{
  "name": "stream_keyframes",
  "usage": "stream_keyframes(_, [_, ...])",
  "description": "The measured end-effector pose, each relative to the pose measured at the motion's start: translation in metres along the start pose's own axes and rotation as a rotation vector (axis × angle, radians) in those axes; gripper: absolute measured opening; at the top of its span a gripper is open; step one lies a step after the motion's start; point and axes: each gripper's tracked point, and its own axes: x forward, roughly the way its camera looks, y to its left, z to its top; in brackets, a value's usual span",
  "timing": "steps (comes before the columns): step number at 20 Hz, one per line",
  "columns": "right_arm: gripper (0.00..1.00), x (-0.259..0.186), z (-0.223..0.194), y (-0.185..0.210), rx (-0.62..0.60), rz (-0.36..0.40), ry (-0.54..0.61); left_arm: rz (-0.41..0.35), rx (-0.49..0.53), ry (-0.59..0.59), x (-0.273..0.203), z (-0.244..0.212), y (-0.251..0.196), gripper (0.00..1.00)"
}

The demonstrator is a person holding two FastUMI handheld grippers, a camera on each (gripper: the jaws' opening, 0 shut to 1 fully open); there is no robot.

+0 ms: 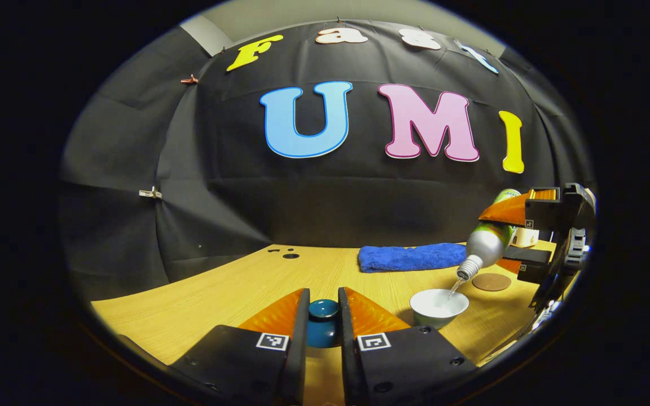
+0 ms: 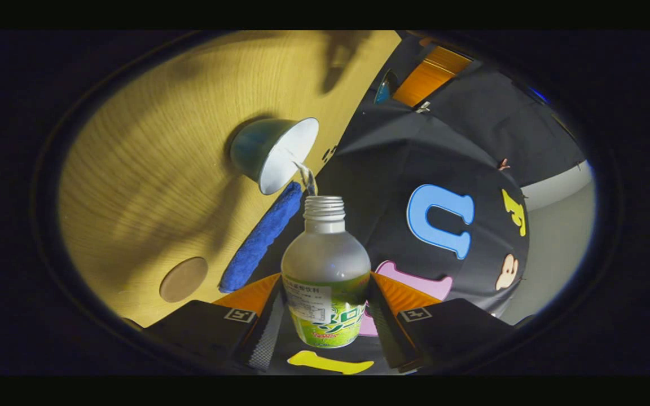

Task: Open the teacup lid with one hand, grasp the water bottle and pour water into the teacup with the other hand; after pouring, place the water bottle on the coaster and then close the teacup lid.

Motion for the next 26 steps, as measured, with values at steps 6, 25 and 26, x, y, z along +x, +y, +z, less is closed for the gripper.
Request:
stream_keyframes(6, [0.77,-0.001,0.004,-0.013,-0.109,-0.048,-0.016,0.000,0.000,0.000,0.000,0.000,0.000,0.30])
stream_keyframes(25, [0.77,-0.001,0.007,-0.031,-0.176,-0.121,-0.037,-0.001,0.001,0.000,0.000,0.000,0.000,0.30])
stream_keyframes(26, [0.77,0.000,0.007,-0.031,-0.177,-0.121,-0.036,-0.001,0.001,0.000,0.001,-0.001,0.000,0.30])
